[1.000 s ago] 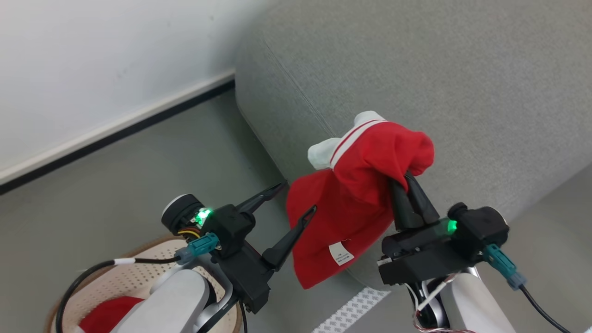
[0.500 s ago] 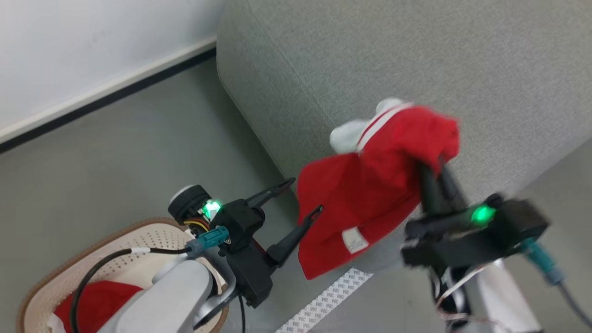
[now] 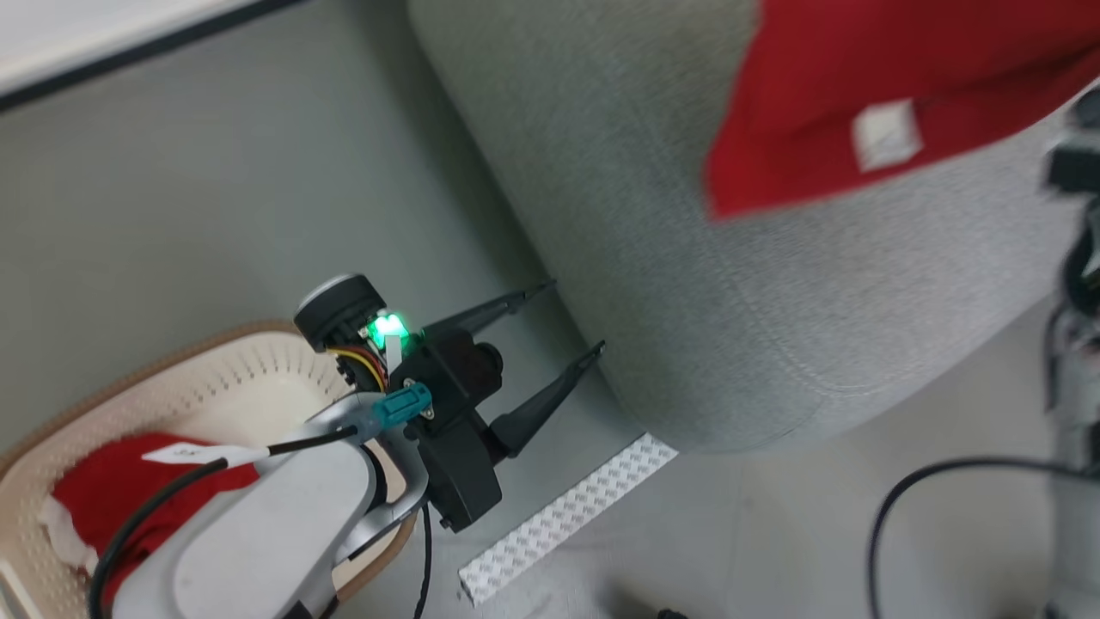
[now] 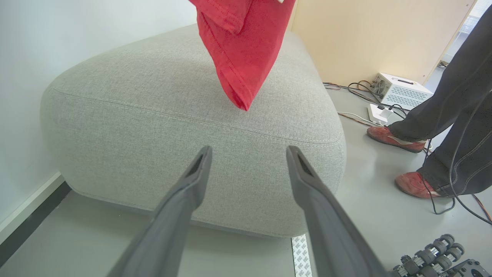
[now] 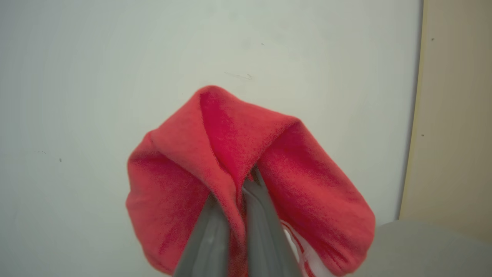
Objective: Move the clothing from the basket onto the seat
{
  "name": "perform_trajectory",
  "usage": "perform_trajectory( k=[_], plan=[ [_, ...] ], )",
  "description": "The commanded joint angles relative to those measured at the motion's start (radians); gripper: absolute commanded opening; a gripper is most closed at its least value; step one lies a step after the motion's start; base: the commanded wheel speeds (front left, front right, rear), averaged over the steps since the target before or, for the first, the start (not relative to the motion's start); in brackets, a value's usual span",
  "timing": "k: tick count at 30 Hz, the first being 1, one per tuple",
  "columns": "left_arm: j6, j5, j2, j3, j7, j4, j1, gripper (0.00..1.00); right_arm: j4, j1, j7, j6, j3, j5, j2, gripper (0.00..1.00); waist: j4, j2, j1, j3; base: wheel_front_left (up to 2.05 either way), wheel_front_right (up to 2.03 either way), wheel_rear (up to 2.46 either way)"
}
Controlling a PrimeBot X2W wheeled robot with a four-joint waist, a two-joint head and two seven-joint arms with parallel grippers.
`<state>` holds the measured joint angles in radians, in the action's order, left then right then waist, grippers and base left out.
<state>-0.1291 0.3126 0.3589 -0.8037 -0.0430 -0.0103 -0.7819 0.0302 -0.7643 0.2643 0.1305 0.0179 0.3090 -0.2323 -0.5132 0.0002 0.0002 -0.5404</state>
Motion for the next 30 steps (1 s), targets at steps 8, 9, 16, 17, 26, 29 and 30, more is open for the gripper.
perform_trajectory(
  k=[8,9,16,17,26,29,30],
  plan=[
    [0.000,0.000,0.045,-0.032,-0.044,-0.053,-0.084,1.00,-0.046,-0.195,0.001,0.000,-0.126,0.044,-0.142,0.00,0.086,-0.0002,-0.0002,-0.182,0.00,0.00,0.00],
    [0.000,0.003,0.049,-0.035,-0.050,-0.057,-0.091,1.00,-0.055,-0.213,0.001,0.000,-0.142,0.040,-0.160,0.00,0.090,-0.0002,-0.0002,-0.196,0.00,0.00,0.00],
    [0.000,0.007,0.074,-0.049,-0.064,-0.077,-0.117,1.00,-0.145,-0.275,0.001,0.000,-0.205,0.035,-0.214,0.00,0.101,-0.0002,-0.0002,-0.256,0.00,0.00,0.00],
    [-0.001,0.008,0.076,-0.051,-0.062,-0.077,-0.116,1.00,-0.154,-0.275,0.001,0.000,-0.211,0.026,-0.213,0.00,0.102,-0.0002,-0.0002,-0.258,0.00,0.00,0.00],
    [0.007,0.021,0.094,-0.040,-0.076,-0.088,-0.122,1.00,-0.309,-0.252,0.001,0.000,-0.217,0.024,-0.178,0.00,0.108,-0.0002,-0.0002,-0.269,0.00,0.00,0.00],
    [0.014,0.020,0.092,-0.043,-0.079,-0.092,-0.120,1.00,-0.421,-0.264,0.001,0.000,-0.215,0.016,-0.160,0.00,0.115,-0.0002,-0.0002,-0.277,0.00,0.00,0.00],
    [0.015,0.021,0.093,-0.044,-0.082,-0.093,-0.119,1.00,-0.457,-0.269,0.001,0.000,-0.213,0.012,-0.152,0.00,0.117,-0.0002,-0.0002,-0.279,0.00,0.00,0.00]
  ],
)
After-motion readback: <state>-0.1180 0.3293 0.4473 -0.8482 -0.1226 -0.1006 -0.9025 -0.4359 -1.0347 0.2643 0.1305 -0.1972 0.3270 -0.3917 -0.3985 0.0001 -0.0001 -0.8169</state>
